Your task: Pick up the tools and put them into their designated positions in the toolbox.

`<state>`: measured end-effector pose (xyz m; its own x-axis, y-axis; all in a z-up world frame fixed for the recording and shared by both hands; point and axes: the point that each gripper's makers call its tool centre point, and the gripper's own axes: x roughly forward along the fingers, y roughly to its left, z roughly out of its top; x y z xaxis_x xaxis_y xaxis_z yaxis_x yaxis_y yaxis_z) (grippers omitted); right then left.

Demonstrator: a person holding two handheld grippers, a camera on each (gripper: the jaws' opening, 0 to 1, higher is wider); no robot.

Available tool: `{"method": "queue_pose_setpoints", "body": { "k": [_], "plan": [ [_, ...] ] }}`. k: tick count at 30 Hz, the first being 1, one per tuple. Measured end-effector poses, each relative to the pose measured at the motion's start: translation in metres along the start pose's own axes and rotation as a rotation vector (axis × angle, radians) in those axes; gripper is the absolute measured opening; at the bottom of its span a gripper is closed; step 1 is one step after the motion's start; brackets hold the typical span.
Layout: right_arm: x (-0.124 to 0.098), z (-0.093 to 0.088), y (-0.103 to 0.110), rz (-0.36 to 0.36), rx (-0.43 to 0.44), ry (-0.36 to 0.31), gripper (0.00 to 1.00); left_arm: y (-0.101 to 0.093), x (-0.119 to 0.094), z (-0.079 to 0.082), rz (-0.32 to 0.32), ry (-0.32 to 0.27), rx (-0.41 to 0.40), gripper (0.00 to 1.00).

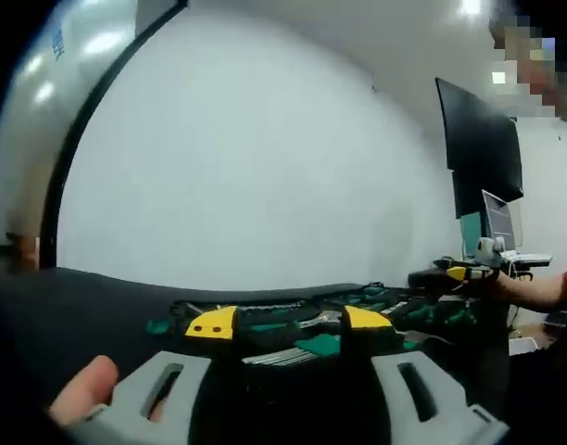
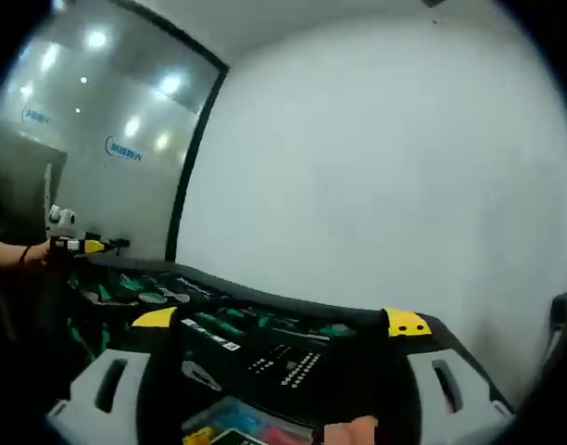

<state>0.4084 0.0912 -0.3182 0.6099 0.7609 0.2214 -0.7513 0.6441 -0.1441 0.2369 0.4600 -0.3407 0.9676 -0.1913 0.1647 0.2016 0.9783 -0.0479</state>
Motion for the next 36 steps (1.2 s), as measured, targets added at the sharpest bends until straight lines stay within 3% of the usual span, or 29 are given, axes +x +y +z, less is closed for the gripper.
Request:
{"method": "queue_pose_setpoints", "body": {
  "k": [2,4,5,13,17,20,23,29,36],
  "plan": [
    [0.0,-0.006,-0.016,-0.058,-0.022,0.047,0.65,-0.005,0.001,0.0,-0.02,-0.002,0.0,0.47],
    [0.001,-0.006,-0.015,-0.054,-0.025,0.042,0.65,-0.014,0.002,0.005,-0.056,-0.032,0.002,0.54],
    [-0.001,-0.013,-0.013,-0.043,-0.017,0.073,0.66,-0.014,0.002,0.006,-0.059,-0.038,0.005,0.58],
    [0.005,-0.034,-0.026,-0.065,-0.014,0.163,0.66,-0.022,-0.001,0.013,-0.099,-0.072,0.001,0.62],
    [0.003,-0.039,-0.032,-0.108,-0.04,0.191,0.67,-0.023,-0.001,0.014,-0.114,-0.078,-0.019,0.61],
    [-0.001,-0.035,-0.034,-0.13,-0.047,0.184,0.66,-0.005,-0.003,0.006,-0.027,-0.03,-0.062,0.49],
    [-0.002,-0.034,-0.035,-0.143,-0.027,0.175,0.67,-0.007,-0.007,0.019,-0.07,-0.098,-0.099,0.46],
    [-0.002,-0.037,-0.028,-0.116,-0.013,0.19,0.68,0.011,-0.011,0.017,0.011,-0.099,-0.103,0.45],
    [-0.004,-0.041,-0.032,-0.136,0.02,0.209,0.66,0.012,-0.005,-0.005,0.04,0.005,-0.061,0.41]
  ]
}}
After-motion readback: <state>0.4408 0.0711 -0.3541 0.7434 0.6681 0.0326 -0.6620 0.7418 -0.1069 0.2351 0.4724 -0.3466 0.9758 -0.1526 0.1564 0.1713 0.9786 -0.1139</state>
